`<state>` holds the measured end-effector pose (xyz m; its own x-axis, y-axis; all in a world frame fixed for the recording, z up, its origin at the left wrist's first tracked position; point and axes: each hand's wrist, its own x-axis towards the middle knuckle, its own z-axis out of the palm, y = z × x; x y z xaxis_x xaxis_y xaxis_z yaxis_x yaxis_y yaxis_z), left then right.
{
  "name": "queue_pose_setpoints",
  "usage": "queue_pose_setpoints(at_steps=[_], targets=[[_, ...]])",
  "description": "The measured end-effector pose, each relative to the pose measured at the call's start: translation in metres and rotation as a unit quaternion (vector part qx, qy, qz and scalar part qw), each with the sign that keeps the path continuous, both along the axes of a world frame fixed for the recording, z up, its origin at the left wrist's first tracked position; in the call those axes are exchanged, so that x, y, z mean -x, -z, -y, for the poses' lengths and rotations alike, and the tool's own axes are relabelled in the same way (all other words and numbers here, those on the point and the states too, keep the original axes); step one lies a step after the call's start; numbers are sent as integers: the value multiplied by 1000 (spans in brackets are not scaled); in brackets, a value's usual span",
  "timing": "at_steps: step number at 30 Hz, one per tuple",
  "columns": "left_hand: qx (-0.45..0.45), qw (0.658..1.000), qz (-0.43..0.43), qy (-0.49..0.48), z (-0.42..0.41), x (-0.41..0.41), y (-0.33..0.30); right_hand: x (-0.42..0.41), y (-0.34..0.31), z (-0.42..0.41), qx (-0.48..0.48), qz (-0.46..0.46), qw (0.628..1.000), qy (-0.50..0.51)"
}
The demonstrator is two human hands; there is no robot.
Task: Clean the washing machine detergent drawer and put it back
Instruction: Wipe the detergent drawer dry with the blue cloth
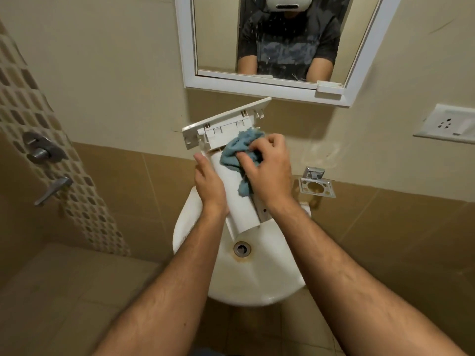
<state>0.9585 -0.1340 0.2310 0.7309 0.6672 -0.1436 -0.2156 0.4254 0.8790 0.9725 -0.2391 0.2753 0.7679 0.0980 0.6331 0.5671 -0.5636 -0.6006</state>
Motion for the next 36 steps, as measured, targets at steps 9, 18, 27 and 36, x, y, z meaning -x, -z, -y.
queue_pose_setpoints(at_steps=[9, 18, 27, 36], targets=[[16, 998, -16, -51, -14, -6, 2, 3, 29, -8, 17, -15, 1000, 20], [8, 999, -21, -49, -22, -10, 5, 19, 73, 22, 29, -109, 994, -13], [44, 998, -32, -38, -17, -10, 9, 19, 88, 55, 44, -86, 994, -47], [135, 990, -17, 23, 6, -12, 4, 2, 8, 8, -67, -53, 994, -61]])
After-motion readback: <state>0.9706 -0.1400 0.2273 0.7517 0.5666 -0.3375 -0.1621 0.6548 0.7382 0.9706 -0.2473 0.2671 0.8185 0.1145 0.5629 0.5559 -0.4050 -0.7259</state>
